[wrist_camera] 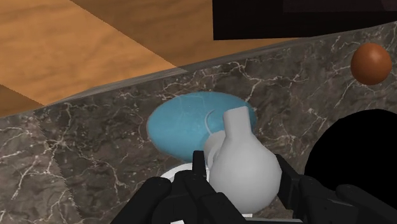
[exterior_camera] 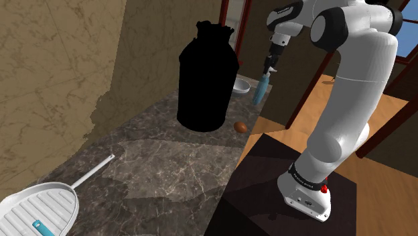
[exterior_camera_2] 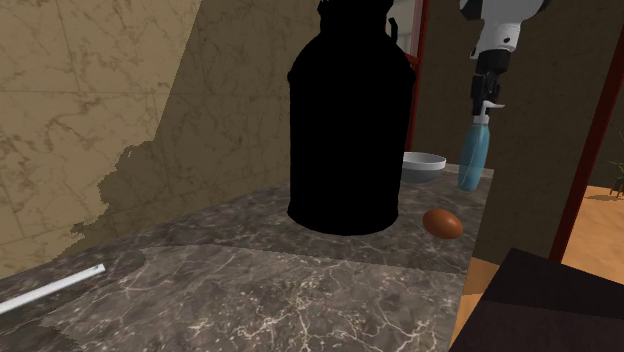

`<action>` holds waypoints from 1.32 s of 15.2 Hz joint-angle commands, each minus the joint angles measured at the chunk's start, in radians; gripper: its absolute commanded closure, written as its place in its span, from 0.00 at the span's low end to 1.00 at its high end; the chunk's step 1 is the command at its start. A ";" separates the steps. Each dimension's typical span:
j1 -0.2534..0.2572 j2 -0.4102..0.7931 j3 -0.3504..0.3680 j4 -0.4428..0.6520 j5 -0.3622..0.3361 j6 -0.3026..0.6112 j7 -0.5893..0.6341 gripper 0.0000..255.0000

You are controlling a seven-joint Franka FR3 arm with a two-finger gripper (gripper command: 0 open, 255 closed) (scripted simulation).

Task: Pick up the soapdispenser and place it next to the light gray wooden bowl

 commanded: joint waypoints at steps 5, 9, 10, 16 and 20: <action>-0.001 0.002 0.000 0.000 0.001 0.002 -0.001 1.00; -0.001 0.002 0.000 0.000 0.001 0.002 -0.001 0.00; -0.001 0.002 0.000 0.000 0.001 0.002 -0.001 0.00; -0.019 0.003 -0.008 0.129 -0.005 -0.125 0.006 0.00; -0.019 0.003 -0.008 0.129 -0.005 -0.125 0.006 0.00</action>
